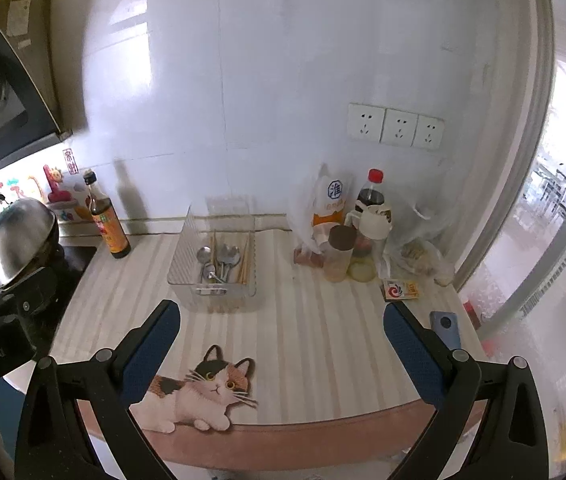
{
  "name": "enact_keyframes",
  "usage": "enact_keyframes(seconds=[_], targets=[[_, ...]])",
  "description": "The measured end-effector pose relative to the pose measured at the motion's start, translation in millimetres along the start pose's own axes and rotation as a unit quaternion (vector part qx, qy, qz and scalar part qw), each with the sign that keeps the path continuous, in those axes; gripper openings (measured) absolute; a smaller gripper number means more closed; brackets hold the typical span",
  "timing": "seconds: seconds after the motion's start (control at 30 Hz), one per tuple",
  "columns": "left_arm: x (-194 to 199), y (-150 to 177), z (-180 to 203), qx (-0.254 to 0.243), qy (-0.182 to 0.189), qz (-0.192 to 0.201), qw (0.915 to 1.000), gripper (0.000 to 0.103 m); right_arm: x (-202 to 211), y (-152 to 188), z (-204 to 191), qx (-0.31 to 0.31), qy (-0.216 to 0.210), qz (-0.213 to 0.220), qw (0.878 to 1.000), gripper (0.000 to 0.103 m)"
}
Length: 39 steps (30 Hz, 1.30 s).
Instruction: Organize utensils
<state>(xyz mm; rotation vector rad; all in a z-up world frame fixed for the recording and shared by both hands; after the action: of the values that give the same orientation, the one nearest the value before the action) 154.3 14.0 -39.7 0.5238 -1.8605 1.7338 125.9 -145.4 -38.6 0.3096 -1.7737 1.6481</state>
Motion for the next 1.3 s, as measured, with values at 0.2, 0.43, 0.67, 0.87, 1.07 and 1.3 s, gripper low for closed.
enact_keyframes(seconds=[0.2, 0.43, 0.67, 0.87, 1.07, 1.3], targets=[[13, -5, -2, -0.007, -0.009, -0.009, 0.9999, 0.103, 19, -5, 3, -0.002, 0.005, -0.004, 1.000, 0.103], [15, -14, -2, 0.000, -0.008, -0.016, 0.9998, 0.103, 27, -20, 3, 0.002, 0.005, 0.000, 1.000, 0.103], [15, -16, -1, -0.002, -0.010, -0.017, 0.9998, 0.103, 27, -26, 0, 0.003, 0.000, 0.001, 1.000, 0.103], [13, -17, -3, -0.005, -0.012, -0.019, 0.9997, 0.103, 26, -28, 2, 0.002, 0.002, 0.003, 1.000, 0.103], [6, -14, -6, -0.003, -0.010, -0.026, 0.9996, 0.103, 24, -28, 2, 0.002, 0.001, 0.001, 1.000, 0.103], [3, -11, -8, -0.005, -0.011, -0.028, 0.9995, 0.103, 21, -26, 1, 0.008, -0.003, -0.004, 1.000, 0.103]])
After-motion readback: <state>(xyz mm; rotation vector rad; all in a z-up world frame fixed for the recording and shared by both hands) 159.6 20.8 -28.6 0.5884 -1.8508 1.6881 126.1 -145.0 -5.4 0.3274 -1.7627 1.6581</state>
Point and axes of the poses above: each gripper's, at about its wrist camera, not at the fingertips, and x roughly against the way its jaws point, z to its right, y to its underside, the point moved 9 cm from there along -x, roughly the way its jaws point, and after that the axes turned 2 degrees about z, right-handed, at the moved point
